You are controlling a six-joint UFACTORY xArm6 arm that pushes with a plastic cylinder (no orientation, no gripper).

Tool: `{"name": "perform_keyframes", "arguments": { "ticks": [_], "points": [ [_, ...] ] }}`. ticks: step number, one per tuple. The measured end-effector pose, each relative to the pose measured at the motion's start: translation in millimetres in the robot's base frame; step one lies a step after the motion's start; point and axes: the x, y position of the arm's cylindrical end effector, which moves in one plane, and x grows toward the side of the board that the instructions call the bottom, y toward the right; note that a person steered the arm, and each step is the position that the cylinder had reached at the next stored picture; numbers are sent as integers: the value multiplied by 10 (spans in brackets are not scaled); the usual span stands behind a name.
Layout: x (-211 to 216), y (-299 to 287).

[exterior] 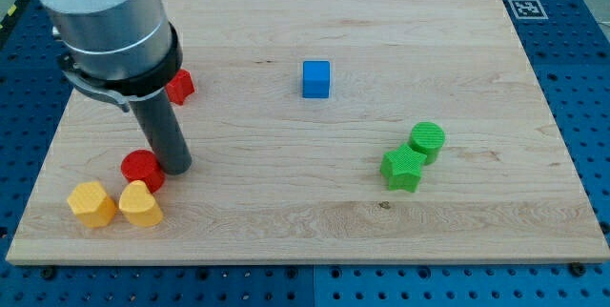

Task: Push the red star to the group of blocks

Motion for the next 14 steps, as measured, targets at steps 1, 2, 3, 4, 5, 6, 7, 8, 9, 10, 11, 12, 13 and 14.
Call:
{"name": "perform_keyframes", "arguments": {
  "ticks": [1,2,3,4,5,6,7,8,9,10,11,12,13,14],
  "points": [
    [0,-224],
    [-1,-289],
    [-232,91],
    [-654,386],
    [-1169,471],
    [-1701,471],
    [-1966,307],
    [-1941,-104],
    [-1819,-199],
    [-1621,-140],
    [-1400,-153],
    [-1194,-154],
    [-1014,-154],
    [-809,-146]
  ]
}}
